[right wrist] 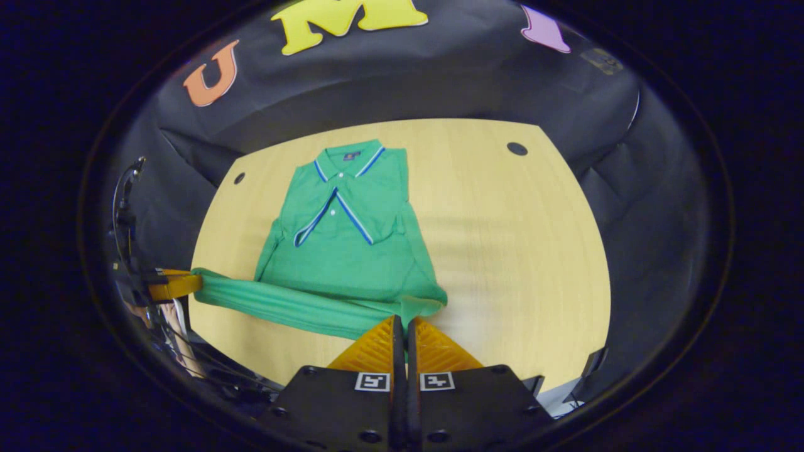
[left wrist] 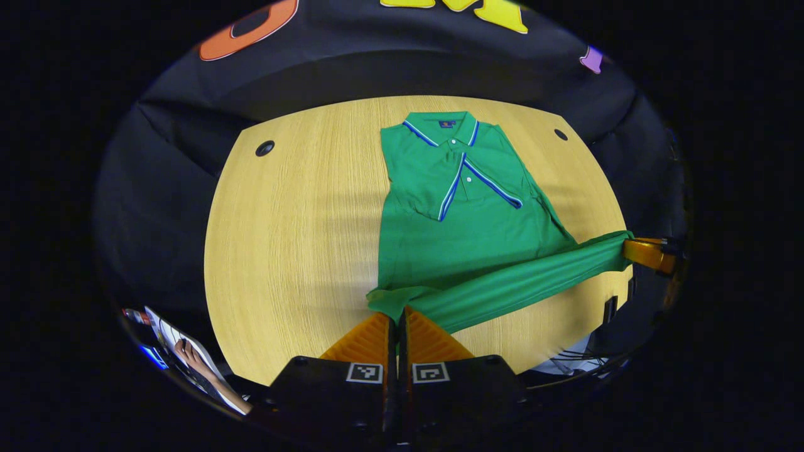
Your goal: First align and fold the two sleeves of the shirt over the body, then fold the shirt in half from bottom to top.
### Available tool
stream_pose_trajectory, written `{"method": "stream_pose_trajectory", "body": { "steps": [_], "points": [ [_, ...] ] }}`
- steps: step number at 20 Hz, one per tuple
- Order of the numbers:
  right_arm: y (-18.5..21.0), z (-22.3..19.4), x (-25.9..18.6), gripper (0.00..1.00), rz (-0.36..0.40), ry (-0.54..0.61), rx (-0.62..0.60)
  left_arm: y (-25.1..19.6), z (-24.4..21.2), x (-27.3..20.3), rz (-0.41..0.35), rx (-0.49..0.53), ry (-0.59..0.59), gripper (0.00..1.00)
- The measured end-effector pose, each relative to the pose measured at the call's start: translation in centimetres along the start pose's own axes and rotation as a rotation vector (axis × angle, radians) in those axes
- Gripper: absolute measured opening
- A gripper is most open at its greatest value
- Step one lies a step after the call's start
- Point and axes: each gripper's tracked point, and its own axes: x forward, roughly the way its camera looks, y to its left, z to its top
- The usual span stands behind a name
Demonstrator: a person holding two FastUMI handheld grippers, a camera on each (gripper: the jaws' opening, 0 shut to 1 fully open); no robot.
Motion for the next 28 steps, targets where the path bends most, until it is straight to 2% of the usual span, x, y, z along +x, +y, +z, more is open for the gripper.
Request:
{"method": "stream_pose_trajectory", "body": {
  "steps": [2,5,11,13,14,22,25,26,28],
  "points": [
    [0.2,2.2,0.3,0.03,-0.013,-0.029,0.006,0.3,1.7,0.3,0.013,0.017,-0.021,0.03],
    [0.8,5.0,0.9,0.02,-0.009,-0.057,0.019,2.1,5.4,0.8,0.085,0.085,-0.070,0.03],
    [1.7,10.8,3.7,0.03,-0.043,-0.150,0.027,3.6,12.2,2.6,0.150,0.107,-0.208,0.03],
    [1.5,12.8,5.4,0.06,-0.065,-0.180,0.015,3.5,13.8,3.9,0.158,0.095,-0.241,0.03],
    [1.5,13.9,6.2,0.03,-0.076,-0.197,0.010,3.8,14.7,4.6,0.165,0.087,-0.260,0.03],
    [0.9,20.4,14.2,0.02,-0.125,-0.294,-0.024,4.7,22.0,11.0,0.188,0.041,-0.428,0.03],
    [0.6,23.3,16.6,0.03,-0.123,-0.377,-0.011,4.7,24.3,13.2,0.193,0.040,-0.497,0.03],
    [0.4,23.9,17.6,0.06,-0.126,-0.391,0.001,4.7,25.0,13.9,0.189,0.043,-0.517,0.03],
    [0.0,25.0,19.7,0.03,-0.130,-0.406,0.015,4.5,26.1,15.5,0.196,0.055,-0.530,0.03]
  ]
}}
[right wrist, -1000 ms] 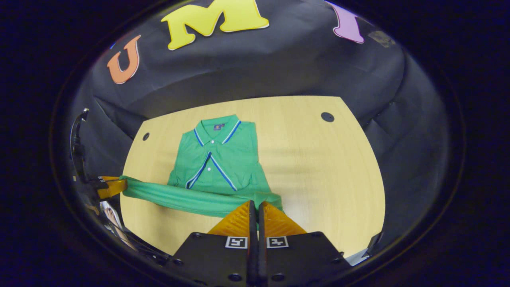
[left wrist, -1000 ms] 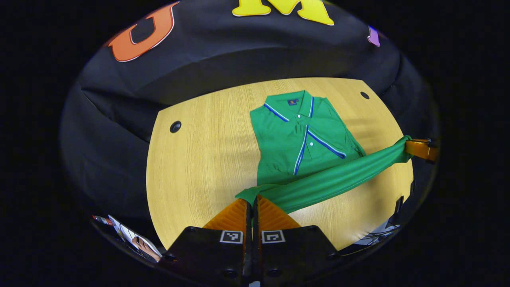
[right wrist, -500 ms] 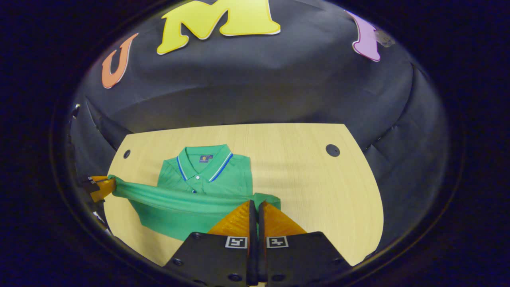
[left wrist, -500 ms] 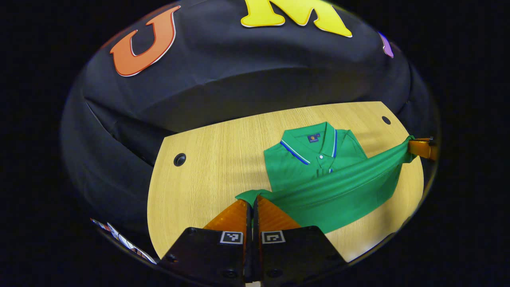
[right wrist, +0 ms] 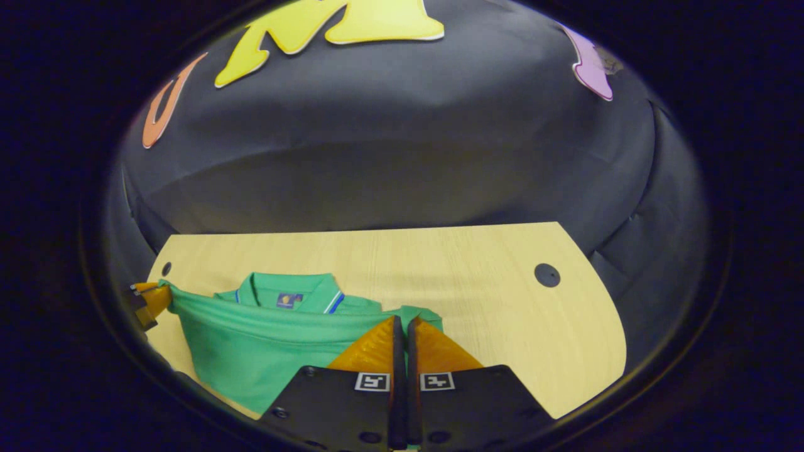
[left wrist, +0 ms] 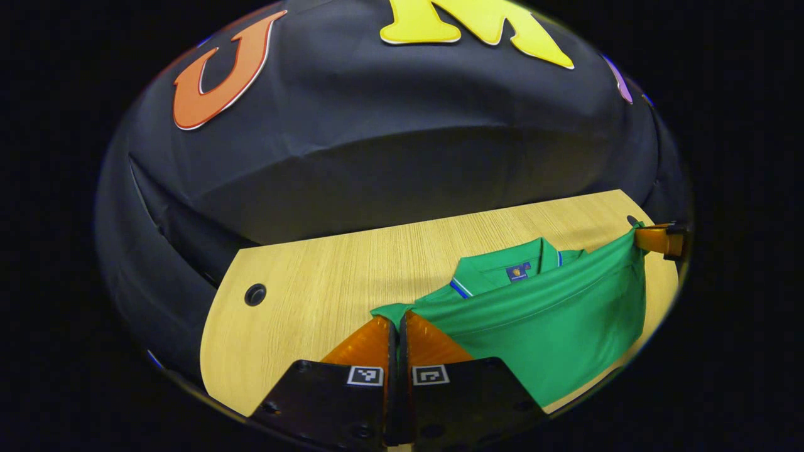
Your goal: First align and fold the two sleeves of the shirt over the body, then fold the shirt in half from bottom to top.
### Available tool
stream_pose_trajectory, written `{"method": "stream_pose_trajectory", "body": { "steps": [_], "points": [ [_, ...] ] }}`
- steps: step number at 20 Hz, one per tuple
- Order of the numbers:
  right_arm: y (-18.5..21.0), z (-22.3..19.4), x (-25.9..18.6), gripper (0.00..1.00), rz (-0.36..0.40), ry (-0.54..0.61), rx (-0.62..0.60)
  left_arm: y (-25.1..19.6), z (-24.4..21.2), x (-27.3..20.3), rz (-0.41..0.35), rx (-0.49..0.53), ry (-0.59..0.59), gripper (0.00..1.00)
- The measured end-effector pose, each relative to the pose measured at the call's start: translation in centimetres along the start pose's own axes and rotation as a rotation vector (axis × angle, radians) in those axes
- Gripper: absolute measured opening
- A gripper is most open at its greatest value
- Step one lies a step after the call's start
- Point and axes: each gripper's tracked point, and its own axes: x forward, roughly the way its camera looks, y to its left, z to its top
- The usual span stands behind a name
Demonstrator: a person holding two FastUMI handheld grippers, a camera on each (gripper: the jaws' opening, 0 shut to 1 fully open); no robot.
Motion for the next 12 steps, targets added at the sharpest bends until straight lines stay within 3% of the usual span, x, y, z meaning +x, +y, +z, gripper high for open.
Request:
{"method": "stream_pose_trajectory", "body": {
  "steps": [5,12],
  "points": [
    [0.2,-1.3,4.1,0.03,0.017,0.006,-0.077,0.1,0.4,3.2,0.027,0.015,-0.049,0.03],
    [0.6,-1.9,6.7,0.00,0.010,0.011,-0.092,-0.5,-1.5,6.2,0.028,0.013,-0.012,0.03]
  ]
}}
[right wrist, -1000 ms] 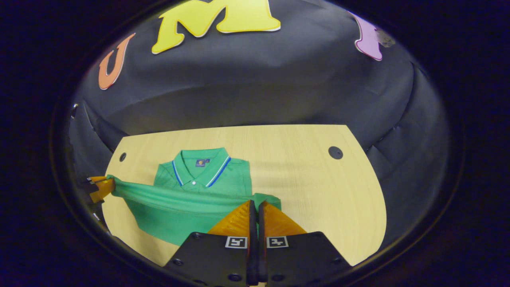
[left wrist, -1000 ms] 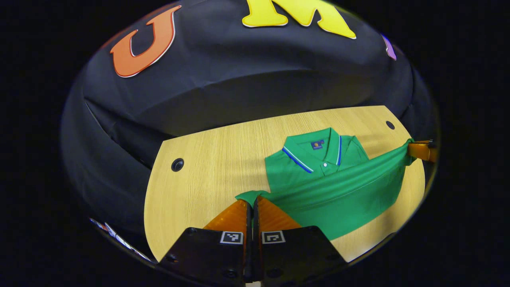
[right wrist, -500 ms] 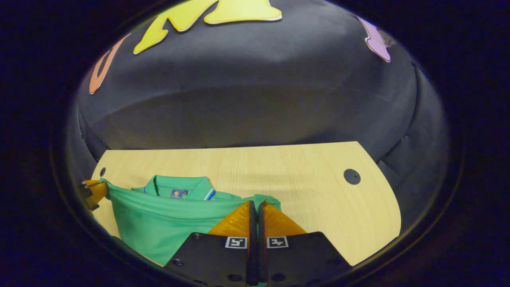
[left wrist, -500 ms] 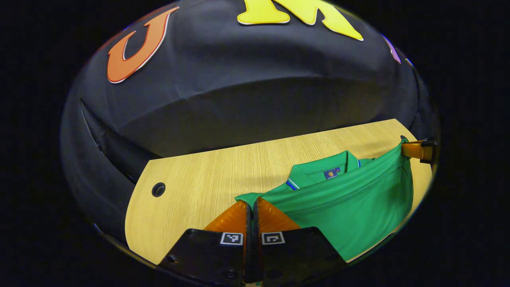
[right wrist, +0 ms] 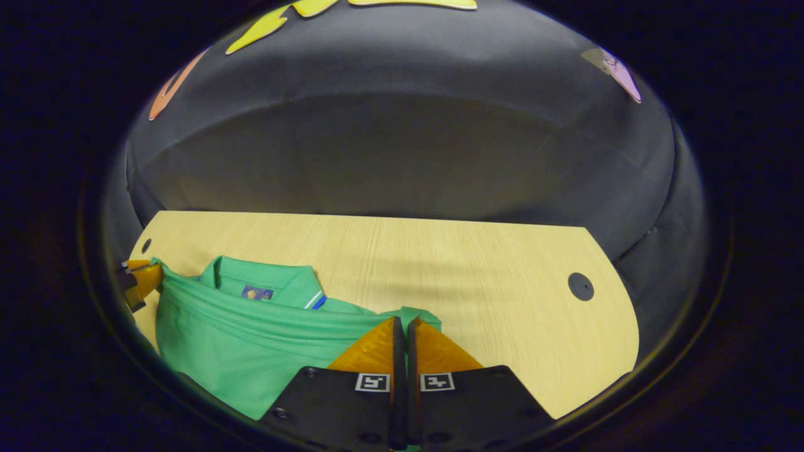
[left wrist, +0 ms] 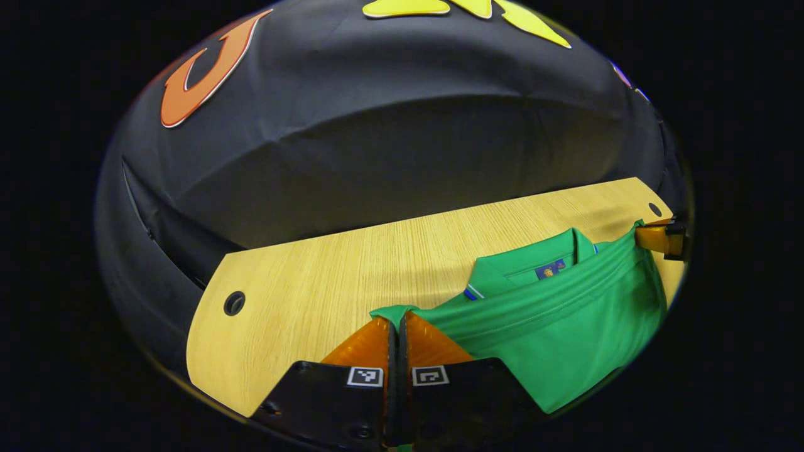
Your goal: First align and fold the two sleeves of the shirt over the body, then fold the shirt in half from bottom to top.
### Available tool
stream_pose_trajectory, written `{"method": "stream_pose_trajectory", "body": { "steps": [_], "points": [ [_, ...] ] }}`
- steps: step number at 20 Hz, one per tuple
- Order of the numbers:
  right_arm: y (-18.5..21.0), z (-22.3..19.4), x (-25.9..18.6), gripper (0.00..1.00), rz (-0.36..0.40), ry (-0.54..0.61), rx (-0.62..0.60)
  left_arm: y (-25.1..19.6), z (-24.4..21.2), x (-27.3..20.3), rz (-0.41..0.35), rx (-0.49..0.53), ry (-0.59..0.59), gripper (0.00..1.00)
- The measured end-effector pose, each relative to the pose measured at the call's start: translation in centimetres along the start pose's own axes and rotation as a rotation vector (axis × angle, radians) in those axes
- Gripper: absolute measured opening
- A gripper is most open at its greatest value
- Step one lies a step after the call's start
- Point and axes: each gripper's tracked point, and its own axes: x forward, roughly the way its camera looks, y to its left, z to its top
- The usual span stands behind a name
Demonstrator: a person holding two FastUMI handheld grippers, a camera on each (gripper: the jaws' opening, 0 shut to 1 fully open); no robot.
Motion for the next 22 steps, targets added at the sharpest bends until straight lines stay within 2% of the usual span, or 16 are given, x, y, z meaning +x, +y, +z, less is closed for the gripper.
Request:
{"method": "stream_pose_trajectory", "body": {
  "steps": [1,6,8,11,13,14,17,18,22],
  "points": [
    [0.0,-0.1,0.3,0.03,-0.001,0.002,-0.002,0.0,-0.5,0.2,-0.001,-0.007,0.004,0.03],
    [-0.1,-0.8,0.8,0.04,-0.015,0.024,-0.009,-0.3,-2.1,1.2,-0.003,-0.047,0.036,0.07],
    [-0.1,-0.6,0.3,0.08,-0.017,0.025,-0.021,-0.2,-2.2,1.0,-0.002,-0.063,0.037,0.18],
    [-0.1,-0.4,-1.1,0.10,-0.003,0.030,-0.036,-0.7,-2.1,0.1,-0.026,-0.086,0.047,0.72],
    [-0.5,0.3,-2.3,0.21,-0.010,0.014,-0.024,-0.8,-1.8,-0.8,-0.035,-0.099,0.053,1.00],
    [-1.1,0.9,-2.9,0.39,-0.035,-0.001,-0.013,-0.9,-1.5,-1.5,-0.043,-0.121,0.047,0.99],
    [-1.1,2.2,-5.4,0.95,-0.024,-0.035,0.013,-0.4,-1.1,-3.6,-0.046,-0.162,0.046,1.00],
    [-1.3,2.5,-6.4,0.93,-0.027,-0.044,0.007,0.0,-0.8,-4.5,-0.040,-0.174,0.042,1.00],
    [-0.9,4.4,-12.2,0.95,0.003,-0.105,-0.004,1.0,1.4,-9.4,-0.046,-0.241,0.010,1.00]
  ]
}}
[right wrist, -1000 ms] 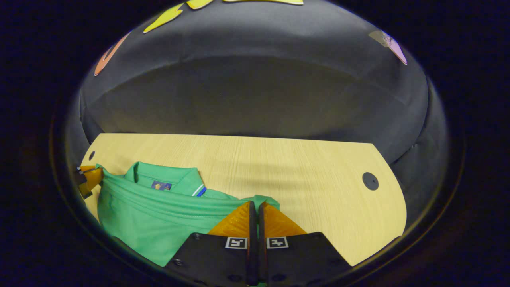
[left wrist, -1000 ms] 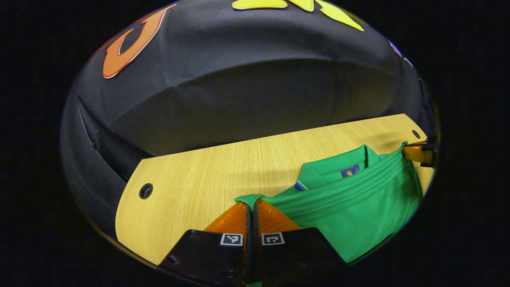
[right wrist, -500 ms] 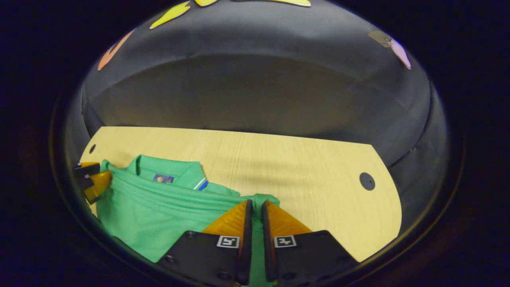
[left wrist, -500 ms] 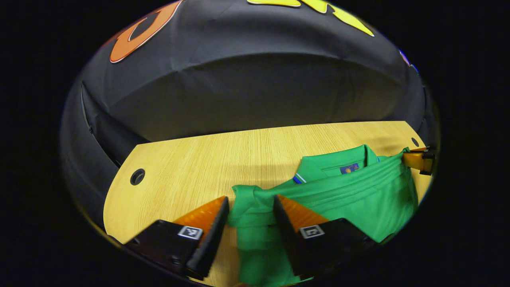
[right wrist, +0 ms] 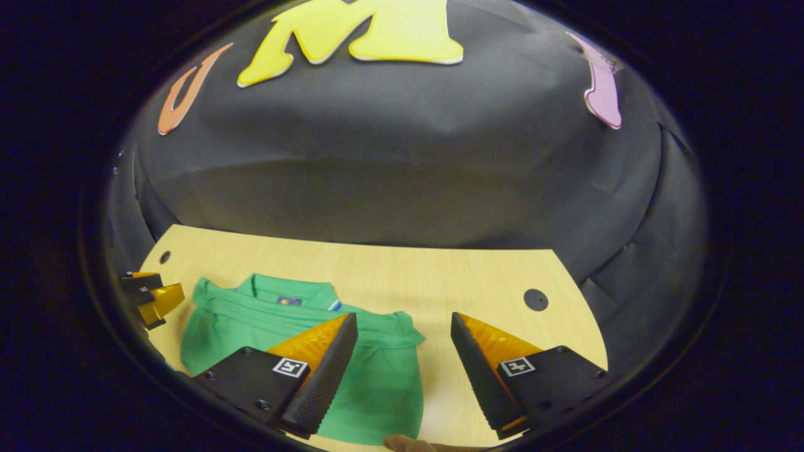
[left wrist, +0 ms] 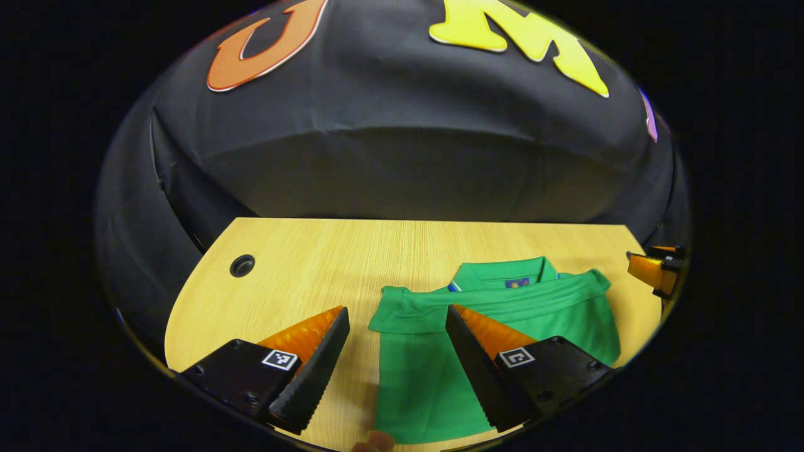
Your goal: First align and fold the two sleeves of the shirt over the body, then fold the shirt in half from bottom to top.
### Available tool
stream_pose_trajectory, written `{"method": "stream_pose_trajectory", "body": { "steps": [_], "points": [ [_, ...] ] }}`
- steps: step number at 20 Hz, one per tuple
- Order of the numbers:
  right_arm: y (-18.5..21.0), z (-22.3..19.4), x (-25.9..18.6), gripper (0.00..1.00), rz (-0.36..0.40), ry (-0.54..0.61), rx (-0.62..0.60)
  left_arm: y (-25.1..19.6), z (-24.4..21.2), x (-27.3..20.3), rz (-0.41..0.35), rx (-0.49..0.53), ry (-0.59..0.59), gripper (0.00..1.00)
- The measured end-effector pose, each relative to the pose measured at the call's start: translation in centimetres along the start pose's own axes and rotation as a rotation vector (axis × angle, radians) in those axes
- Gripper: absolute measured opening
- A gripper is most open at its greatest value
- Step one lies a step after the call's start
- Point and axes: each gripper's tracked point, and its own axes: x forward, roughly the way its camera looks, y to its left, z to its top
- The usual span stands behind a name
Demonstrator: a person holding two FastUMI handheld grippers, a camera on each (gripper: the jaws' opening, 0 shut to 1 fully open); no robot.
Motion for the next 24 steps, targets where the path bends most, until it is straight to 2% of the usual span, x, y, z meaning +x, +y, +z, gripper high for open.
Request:
{"method": "stream_pose_trajectory", "body": {
  "steps": [4,6,10,13,15,16,19,20,23,24],
  "points": [
    [-0.1,3.5,-7.4,0.95,0.015,-0.100,0.009,0.0,2.6,-7.1,0.006,-0.035,-0.069,1.00],
    [0.1,4.6,-11.5,0.93,0.048,-0.144,0.014,0.0,3.9,-10.9,0.014,-0.028,-0.114,1.00],
    [-0.7,6.6,-19.2,0.94,0.037,-0.251,-0.010,-0.4,6.2,-18.6,0.018,-0.008,-0.206,1.00],
    [-0.7,7.5,-25.4,0.93,0.070,-0.349,-0.013,-0.6,7.4,-23.9,0.012,0.004,-0.278,1.00],
    [-1.8,8.1,-29.3,0.95,0.057,-0.427,-0.030,-1.4,7.6,-27.3,-0.014,0.015,-0.308,1.00],
    [-2.3,8.0,-31.2,0.92,0.048,-0.454,-0.029,-1.7,7.8,-29.2,-0.023,0.022,-0.329,0.99],
    [-2.8,6.9,-36.3,0.97,0.063,-0.483,-0.020,-2.1,7.7,-33.8,-0.020,0.048,-0.384,0.99],
    [-3.0,6.7,-37.7,0.95,0.066,-0.498,-0.019,-2.4,7.5,-35.1,-0.031,0.038,-0.395,0.99],
    [-2.9,5.5,-41.7,0.97,0.068,-0.535,-0.011,-2.2,5.8,-38.2,-0.031,-0.008,-0.392,0.99],
    [-2.6,4.9,-43.0,0.92,0.069,-0.546,-0.009,-2.1,5.0,-39.0,-0.028,-0.024,-0.387,0.99]
  ]
}}
